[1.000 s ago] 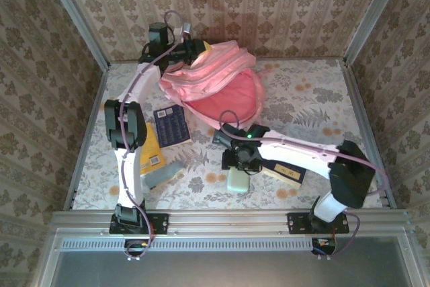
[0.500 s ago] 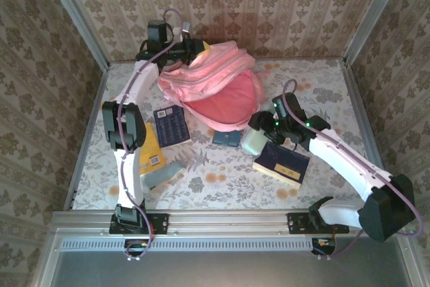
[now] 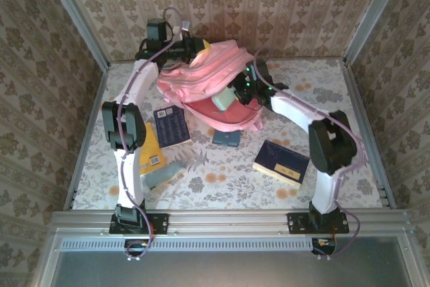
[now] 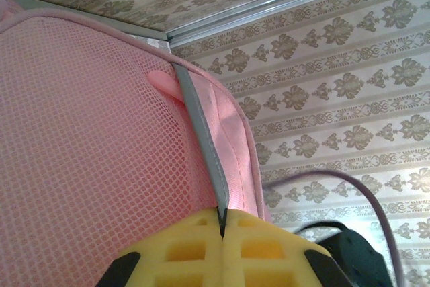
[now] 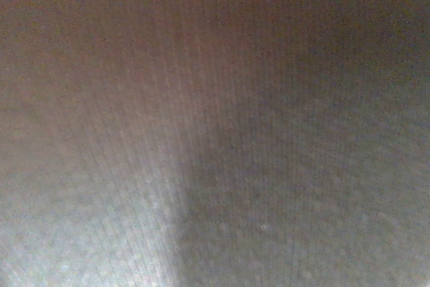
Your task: Pack the student bag
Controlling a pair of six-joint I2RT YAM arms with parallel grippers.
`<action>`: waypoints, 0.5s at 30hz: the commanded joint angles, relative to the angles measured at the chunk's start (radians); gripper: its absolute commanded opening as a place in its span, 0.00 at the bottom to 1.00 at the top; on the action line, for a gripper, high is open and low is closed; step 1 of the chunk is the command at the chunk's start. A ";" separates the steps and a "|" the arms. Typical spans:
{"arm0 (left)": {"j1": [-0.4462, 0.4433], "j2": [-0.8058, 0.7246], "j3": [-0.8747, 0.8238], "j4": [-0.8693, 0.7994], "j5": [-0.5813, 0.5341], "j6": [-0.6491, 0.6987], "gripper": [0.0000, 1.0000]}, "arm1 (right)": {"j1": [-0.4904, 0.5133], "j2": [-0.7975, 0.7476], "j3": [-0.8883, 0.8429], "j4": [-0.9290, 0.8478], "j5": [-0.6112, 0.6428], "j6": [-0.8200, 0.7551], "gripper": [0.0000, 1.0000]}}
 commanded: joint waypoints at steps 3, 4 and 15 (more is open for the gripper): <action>0.014 -0.106 0.046 0.132 0.076 -0.036 0.00 | -0.001 0.175 0.167 0.121 0.179 0.142 0.68; 0.017 -0.108 0.043 0.138 0.077 -0.041 0.00 | 0.002 0.193 0.189 0.109 0.223 0.154 0.68; 0.031 -0.085 0.006 0.241 0.088 -0.125 0.00 | 0.065 0.491 0.679 -0.108 0.464 0.165 0.85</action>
